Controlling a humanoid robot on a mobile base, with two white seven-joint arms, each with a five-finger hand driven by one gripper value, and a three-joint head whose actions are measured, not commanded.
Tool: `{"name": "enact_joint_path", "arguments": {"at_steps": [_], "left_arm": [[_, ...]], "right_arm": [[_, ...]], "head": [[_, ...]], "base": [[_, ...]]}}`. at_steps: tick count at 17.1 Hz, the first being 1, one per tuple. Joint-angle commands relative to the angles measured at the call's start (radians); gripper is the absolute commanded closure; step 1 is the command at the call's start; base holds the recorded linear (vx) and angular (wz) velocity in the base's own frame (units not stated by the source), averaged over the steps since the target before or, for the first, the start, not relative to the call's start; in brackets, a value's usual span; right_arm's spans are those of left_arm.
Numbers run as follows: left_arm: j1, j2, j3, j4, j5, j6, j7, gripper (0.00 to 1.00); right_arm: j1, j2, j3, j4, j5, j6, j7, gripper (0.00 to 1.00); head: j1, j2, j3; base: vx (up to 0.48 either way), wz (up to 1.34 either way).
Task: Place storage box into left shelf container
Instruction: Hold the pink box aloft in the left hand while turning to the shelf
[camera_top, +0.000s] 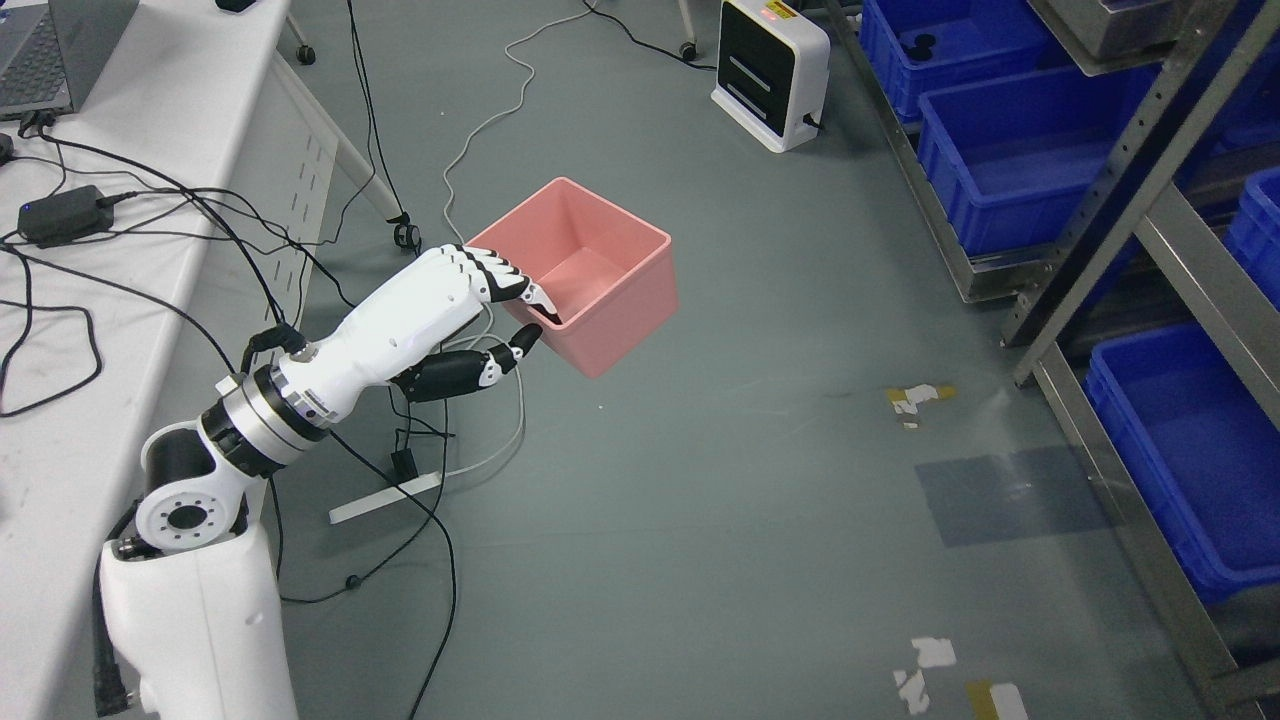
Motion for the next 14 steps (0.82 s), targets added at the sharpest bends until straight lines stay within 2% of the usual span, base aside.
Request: {"name": "enact_joint_path", "arguments": {"at_steps": [1, 9, 11, 14], "left_arm": [[0.0, 0.017, -0.01, 0.0, -0.001, -0.001, -0.001, 0.99], [0.002, 0.017, -0.025, 0.0, 0.001, -0.001, 0.001, 0.98], [0.005, 0.017, -0.025, 0.0, 0.001, -0.001, 0.001, 0.98], [0.005, 0.017, -0.025, 0.0, 0.001, -0.001, 0.001, 0.98]], "right_arm": [[0.007, -0.017, 0.0, -0.017, -0.003, 0.0, -0.001, 0.0], [0.007, -0.017, 0.0, -0.017, -0.003, 0.0, -0.001, 0.0], [0.007, -0.017, 0.0, -0.017, -0.003, 0.0, -0.001, 0.0], [0.007, -0.017, 0.0, -0.017, -0.003, 0.0, -0.001, 0.0]], "head": [[0.0, 0.0, 0.0], [0.0, 0.0, 0.0], [0.0, 0.0, 0.0], [0.0, 0.0, 0.0]], "base": [[0.373, 0.13], [0.437, 0.32], [0.383, -0.07], [0.335, -0.7]]}}
